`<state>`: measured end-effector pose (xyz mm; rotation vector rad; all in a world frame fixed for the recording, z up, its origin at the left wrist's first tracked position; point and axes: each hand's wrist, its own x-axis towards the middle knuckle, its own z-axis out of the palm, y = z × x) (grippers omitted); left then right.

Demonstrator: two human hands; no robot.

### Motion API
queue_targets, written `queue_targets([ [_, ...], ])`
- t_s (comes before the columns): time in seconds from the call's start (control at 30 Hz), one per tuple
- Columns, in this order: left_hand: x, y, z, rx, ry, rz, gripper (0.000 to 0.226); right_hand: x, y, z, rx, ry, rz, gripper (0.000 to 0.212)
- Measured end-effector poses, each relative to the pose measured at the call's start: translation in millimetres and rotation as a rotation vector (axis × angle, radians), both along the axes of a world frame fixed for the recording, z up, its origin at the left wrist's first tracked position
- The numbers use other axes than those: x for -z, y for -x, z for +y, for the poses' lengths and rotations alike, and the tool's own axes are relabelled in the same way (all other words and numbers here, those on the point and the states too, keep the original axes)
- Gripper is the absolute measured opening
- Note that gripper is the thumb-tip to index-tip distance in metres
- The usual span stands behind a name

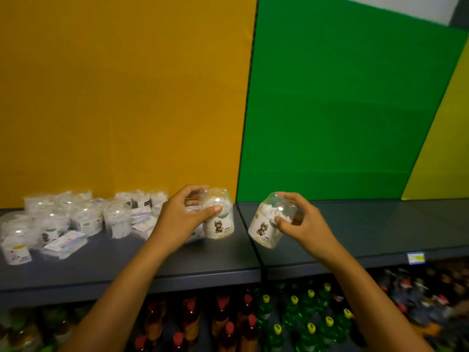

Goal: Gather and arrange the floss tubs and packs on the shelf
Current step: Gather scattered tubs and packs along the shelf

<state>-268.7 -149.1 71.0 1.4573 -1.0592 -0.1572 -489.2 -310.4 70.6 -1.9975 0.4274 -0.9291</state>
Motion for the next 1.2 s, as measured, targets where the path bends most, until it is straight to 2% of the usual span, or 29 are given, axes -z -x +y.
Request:
queue_targets([
  [0.2,8,36,-50,0.022,-0.016,0.03,0.055,11,44,-50,0.069,0.01,0.003,0.046],
  [0.4,6,40,-104,0.017,-0.022,0.004,0.054,7,48,-96,0.1,0.04,-0.055,0.043],
  [0.83,20,-11,-217,-0.027,-0.049,0.005,0.054,6,-21,-209,0.051,0.073,-0.001,0.039],
  [1.2,69,-42,-291,-0.058,-0.087,0.069,0.058,47,-68,-284,0.003,0.065,0.019,0.047],
])
